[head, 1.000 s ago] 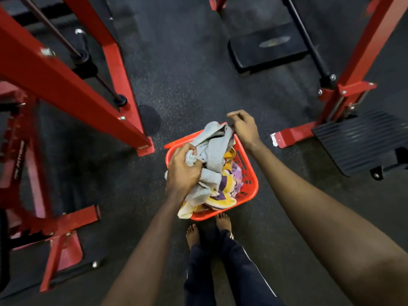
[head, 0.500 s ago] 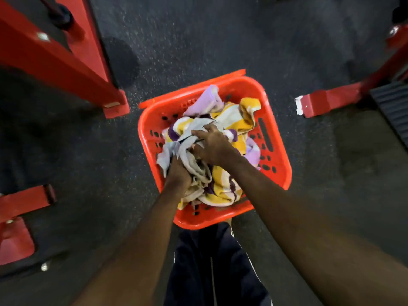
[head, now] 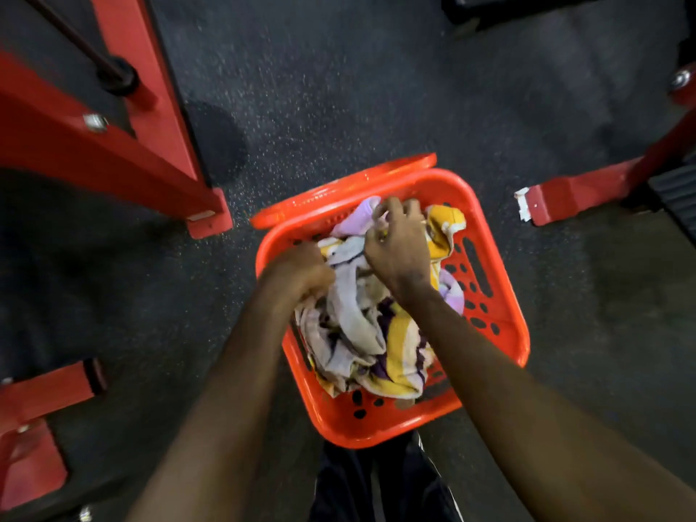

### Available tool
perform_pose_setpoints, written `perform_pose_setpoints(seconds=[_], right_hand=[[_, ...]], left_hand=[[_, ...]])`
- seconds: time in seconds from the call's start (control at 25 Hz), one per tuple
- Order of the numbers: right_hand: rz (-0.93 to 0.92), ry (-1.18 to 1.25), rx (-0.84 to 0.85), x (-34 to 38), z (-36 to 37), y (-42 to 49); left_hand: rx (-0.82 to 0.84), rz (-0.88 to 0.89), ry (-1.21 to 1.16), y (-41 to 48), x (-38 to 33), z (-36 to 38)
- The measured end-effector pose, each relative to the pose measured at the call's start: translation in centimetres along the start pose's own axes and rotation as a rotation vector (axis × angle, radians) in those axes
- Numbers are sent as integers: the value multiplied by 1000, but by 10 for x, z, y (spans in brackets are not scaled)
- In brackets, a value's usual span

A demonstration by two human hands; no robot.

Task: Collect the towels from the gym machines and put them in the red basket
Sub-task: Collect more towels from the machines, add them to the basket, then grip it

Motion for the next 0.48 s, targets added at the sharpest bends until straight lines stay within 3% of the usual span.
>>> perform_pose_setpoints(seconds=[0.08,0.12,0.2,0.32,0.4,0.48], right_hand=[[-3,58,-87,15,-31,27],[-13,46,-72,24,-38,38],[-48,-42,-4,36,-41,54],[-100,-213,149,37,-26,52],[-90,-298,267,27,-12,41],[-108,-347,293,22,-6,29]], left_hand=[[-391,167,-111,6,-39,-56],[-505,252,-100,8,-55,-68],[-406,232,1,25,-70,-60],[-142,13,-60,68,-37,-25],[-206,35,-203,74,-27,-20],[-386,154,-199,65,-31,-26]])
Point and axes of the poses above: each hand's wrist, its own y-axis towards the middle knuckle, its own z-axis out of the palm, x = y × z, the point moved 6 cm from there along y, towards the middle knuckle, and after that the axes turned 15 degrees about -y, right-handed, at the moved point
